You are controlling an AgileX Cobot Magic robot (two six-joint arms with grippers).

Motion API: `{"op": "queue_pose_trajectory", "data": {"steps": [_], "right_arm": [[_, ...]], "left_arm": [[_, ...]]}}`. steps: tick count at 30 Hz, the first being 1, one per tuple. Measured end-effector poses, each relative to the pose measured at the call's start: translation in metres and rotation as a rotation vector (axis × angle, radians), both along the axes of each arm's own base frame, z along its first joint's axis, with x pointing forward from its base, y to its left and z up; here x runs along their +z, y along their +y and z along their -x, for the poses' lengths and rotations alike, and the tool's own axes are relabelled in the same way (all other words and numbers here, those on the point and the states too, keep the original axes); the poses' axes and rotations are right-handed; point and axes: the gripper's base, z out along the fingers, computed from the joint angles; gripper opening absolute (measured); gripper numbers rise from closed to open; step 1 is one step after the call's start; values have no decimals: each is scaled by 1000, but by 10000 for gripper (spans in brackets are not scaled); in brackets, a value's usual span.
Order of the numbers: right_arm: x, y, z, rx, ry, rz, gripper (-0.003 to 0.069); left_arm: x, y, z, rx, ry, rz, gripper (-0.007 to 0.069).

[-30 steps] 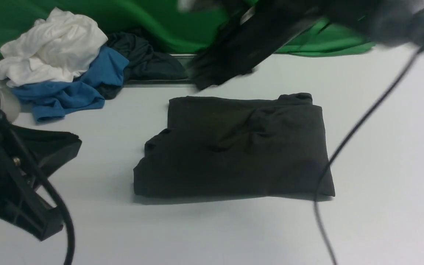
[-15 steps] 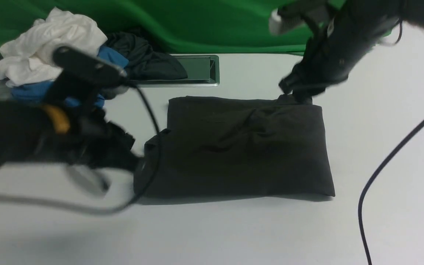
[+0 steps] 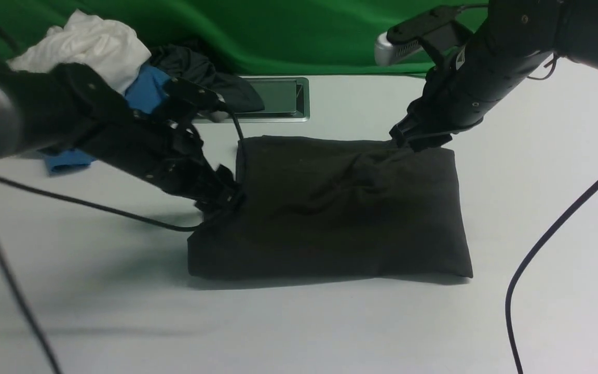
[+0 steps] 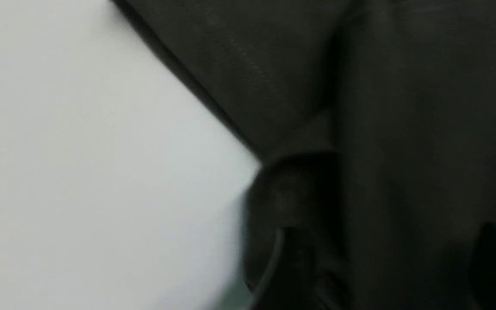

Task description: Fold a long-sleeved shirt on a white desktop.

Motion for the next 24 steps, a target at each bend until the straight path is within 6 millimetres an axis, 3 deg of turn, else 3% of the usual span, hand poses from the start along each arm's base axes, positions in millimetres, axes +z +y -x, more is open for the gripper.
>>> {"op": "queue_pose_trajectory", "data": {"steps": [3, 7, 9, 10, 11, 12, 13, 14, 15, 17, 24], "right_arm": [[1, 0, -1, 1, -12, -4, 238], [1, 0, -1, 2, -15, -5, 238], [1, 1, -2, 2, -19, -6, 238], [1, 1, -2, 2, -20, -7, 238], [1, 1, -2, 2, -25, -9, 238], [1, 1, -2, 2, -25, -9, 238], [1, 1, -2, 2, -29, -10, 238], [1, 1, -2, 2, -29, -10, 238], [1, 1, -2, 2, -29, -10, 238], [1, 1, -2, 2, -29, -10, 239], [1, 1, -2, 3, -29, -10, 237]], "left_arm": [[-15, 1, -10, 23, -4, -16, 612], [-24, 2, -15, 43, -13, -30, 568], [-25, 2, -16, 44, -10, -28, 468], [-26, 2, -16, 43, -9, -28, 458], [-26, 2, -15, 38, -2, -26, 359], [-26, 1, -15, 35, -1, -26, 335], [-26, 1, -14, 16, 0, -29, 228], [-26, 1, -14, 10, -3, -31, 216], [-26, 1, -14, -7, -3, -35, 135], [-26, 0, -13, -23, 1, -36, 61], [-11, -1, -8, -40, -6, -24, 48]]}}
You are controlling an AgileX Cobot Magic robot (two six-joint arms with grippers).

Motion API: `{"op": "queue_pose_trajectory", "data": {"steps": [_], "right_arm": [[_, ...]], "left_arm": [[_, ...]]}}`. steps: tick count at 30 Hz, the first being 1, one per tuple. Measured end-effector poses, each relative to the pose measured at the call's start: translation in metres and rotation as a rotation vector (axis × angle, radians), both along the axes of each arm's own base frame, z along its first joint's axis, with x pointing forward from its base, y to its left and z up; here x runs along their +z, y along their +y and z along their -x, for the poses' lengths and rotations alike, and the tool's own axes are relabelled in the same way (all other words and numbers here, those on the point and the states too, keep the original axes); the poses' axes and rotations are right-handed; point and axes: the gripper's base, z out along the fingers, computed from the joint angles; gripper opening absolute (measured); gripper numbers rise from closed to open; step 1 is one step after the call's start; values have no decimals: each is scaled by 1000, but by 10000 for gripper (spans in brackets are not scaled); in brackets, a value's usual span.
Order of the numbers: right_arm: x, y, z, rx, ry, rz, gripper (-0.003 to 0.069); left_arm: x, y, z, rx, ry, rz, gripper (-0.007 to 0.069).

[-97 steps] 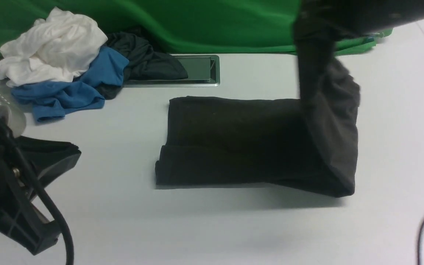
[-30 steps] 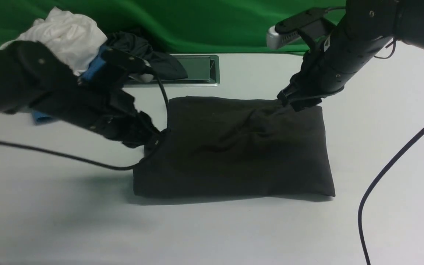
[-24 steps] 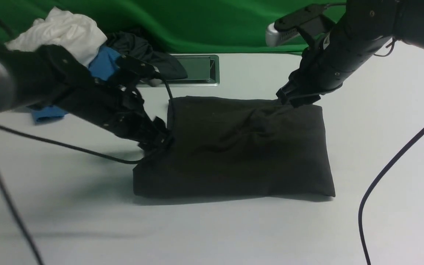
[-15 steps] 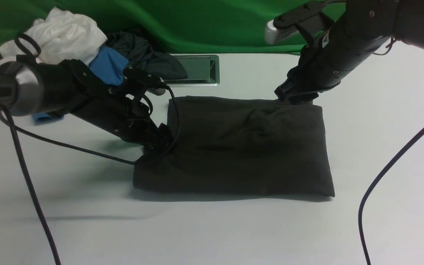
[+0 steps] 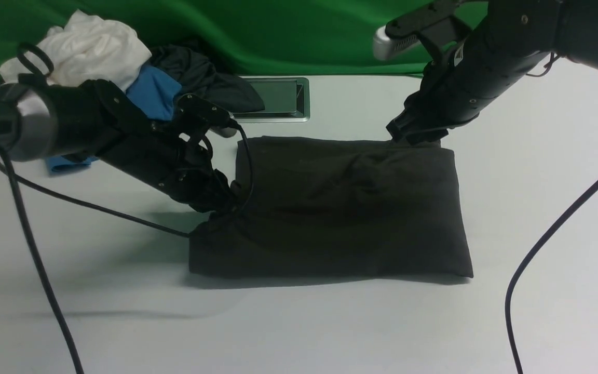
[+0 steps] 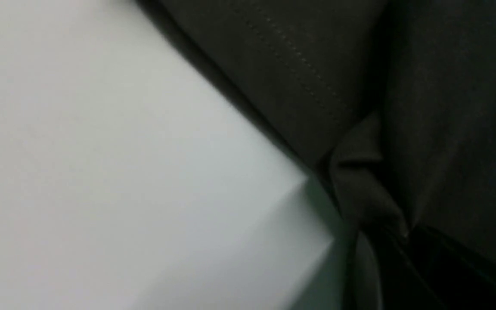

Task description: Fold a long-sleeved shirt on a white desktop.

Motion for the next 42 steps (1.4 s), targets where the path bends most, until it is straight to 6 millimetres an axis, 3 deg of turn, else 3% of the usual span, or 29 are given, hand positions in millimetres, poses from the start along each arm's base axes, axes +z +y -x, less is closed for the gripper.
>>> {"op": "queue_pose_trajectory", "data": {"steps": [7, 12, 24, 28, 33, 35, 38, 40, 42], "right_arm": [[0, 0, -1, 0, -11, -4, 239], [1, 1, -3, 0, -32, -13, 239], [-11, -25, -16, -95, 1, -14, 240], [-17, -25, -16, -101, 37, -12, 240], [-20, -26, -15, -129, 71, -23, 281], [-22, -28, -15, -139, 85, -22, 290], [-38, -26, -19, -167, 138, -43, 280], [-53, -24, -23, -174, 169, -45, 258], [-70, -22, -29, -181, 181, -46, 238]], "left_arm": [[49, 1, 9, 4, -119, 22, 48], [58, 2, 9, 16, -161, 18, 48], [25, 10, -11, 127, -184, -59, 50], [9, 11, -13, 118, -150, -79, 112], [8, 16, -14, 146, -141, -83, 316], [13, 17, -13, 157, -149, -83, 386], [44, 19, -8, 186, -218, -67, 474], [66, 19, -2, 206, -267, -45, 463], [94, 20, 8, 227, -317, -13, 386]]}}
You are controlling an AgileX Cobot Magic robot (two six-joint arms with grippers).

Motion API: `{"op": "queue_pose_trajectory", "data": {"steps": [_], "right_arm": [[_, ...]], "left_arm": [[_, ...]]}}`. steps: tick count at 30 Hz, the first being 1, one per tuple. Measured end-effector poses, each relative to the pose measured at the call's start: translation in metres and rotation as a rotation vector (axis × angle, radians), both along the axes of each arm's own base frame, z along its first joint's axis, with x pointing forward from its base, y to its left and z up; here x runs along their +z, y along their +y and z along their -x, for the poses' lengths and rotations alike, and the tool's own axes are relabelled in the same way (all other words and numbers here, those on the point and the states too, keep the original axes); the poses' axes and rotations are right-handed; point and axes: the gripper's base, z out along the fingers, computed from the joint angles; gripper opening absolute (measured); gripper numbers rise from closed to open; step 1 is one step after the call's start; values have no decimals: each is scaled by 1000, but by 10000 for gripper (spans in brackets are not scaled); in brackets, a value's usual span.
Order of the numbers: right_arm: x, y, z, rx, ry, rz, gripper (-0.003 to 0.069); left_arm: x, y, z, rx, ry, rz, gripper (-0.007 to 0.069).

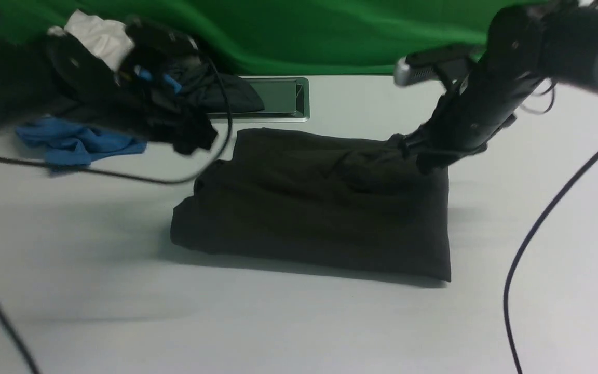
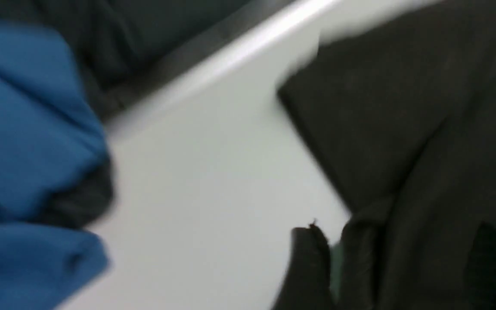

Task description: Fold a long-sleeved shirt on a white desktop.

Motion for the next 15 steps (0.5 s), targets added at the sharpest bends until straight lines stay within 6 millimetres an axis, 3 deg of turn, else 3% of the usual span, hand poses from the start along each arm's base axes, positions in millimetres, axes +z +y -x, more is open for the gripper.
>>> {"op": "queue_pose_trajectory", "data": {"steps": [4, 5, 10, 15], "right_arm": [[-29, -2, -14, -20, -22, -7, 226], [-36, -2, -17, -26, -31, -10, 225], [-41, -3, -24, -21, -82, -20, 225], [-31, -5, -23, -4, -99, -17, 223]], "left_arm": [[45, -5, 30, -29, -58, 36, 127], [58, -10, 45, -50, -87, 44, 64], [83, -25, 106, -133, -170, 66, 17], [80, -17, 163, -145, -204, 90, 15]]}}
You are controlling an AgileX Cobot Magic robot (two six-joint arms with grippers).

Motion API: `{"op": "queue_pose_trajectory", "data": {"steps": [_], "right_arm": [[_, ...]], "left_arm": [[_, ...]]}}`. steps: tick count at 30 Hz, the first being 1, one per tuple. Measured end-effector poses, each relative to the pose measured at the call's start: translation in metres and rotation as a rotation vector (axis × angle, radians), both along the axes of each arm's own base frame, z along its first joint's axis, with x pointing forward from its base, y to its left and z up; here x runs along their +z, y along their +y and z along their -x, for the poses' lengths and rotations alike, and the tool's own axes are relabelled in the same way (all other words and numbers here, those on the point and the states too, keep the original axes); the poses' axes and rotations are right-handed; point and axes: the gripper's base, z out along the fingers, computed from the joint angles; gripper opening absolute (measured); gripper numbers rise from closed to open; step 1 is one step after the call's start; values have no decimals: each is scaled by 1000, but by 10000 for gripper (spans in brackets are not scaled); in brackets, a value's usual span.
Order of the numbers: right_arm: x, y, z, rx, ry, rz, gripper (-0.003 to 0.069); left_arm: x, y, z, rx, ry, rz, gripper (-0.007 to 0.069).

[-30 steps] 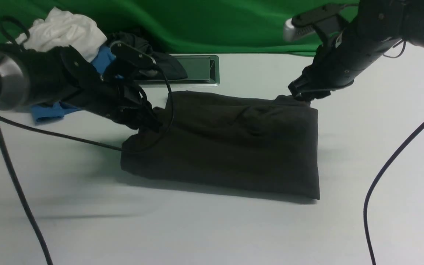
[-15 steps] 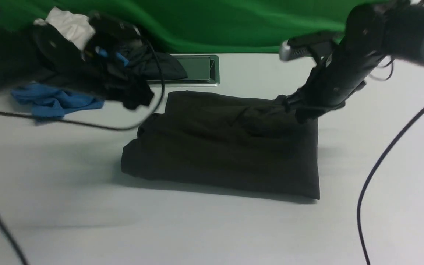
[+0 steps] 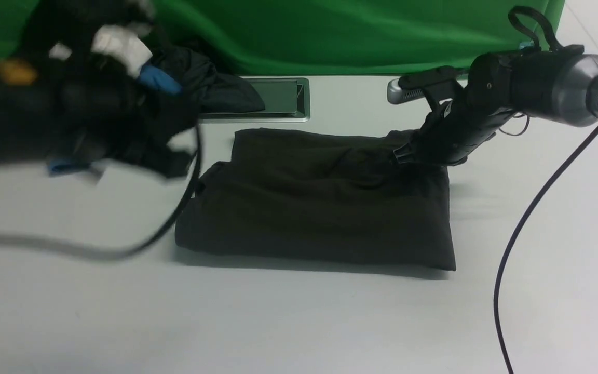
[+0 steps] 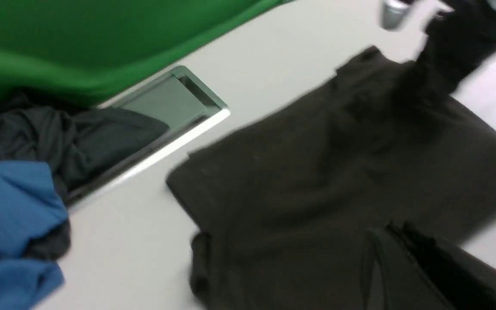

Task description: Fold a long-sleeved shirt on a white desktop.

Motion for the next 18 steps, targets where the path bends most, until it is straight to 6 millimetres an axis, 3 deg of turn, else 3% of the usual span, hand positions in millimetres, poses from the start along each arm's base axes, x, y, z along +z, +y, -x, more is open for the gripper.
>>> {"op": "queue_pose_trajectory", "data": {"steps": [4, 7, 9, 10, 11, 12, 13, 14, 15, 16, 17, 18], "right_arm": [[47, -5, 13, 17, -41, -3, 222], [109, -12, 39, 27, -127, -23, 218], [130, -17, 54, 27, -167, -33, 207], [157, -23, 77, 27, -219, -47, 178], [160, -25, 84, 27, -223, -48, 169], [179, -33, 114, 20, -264, -62, 120], [189, -38, 131, 16, -294, -73, 92], [191, -39, 134, 16, -298, -74, 92], [197, -46, 162, -1, -314, -90, 48], [199, -50, 174, -8, -322, -97, 36], [199, -50, 177, -10, -324, -100, 34], [200, -57, 203, -31, -334, -117, 29]], "left_arm": [[-14, 15, 46, 26, -67, 19, 15], [-27, 26, 82, 52, -158, 55, 15], [-29, 30, 95, 60, -203, 76, 15], [-37, 35, 110, 71, -248, 101, 15], [-37, 35, 110, 71, -248, 101, 15], [-43, 40, 127, 75, -312, 125, 15], [-44, 42, 133, 74, -339, 129, 15], [-43, 42, 135, 74, -353, 132, 15], [-43, 45, 145, 70, -406, 133, 16], [-43, 46, 149, 69, -427, 138, 17], [-43, 46, 150, 68, -432, 138, 17], [-42, 48, 157, 68, -471, 149, 17]]}}
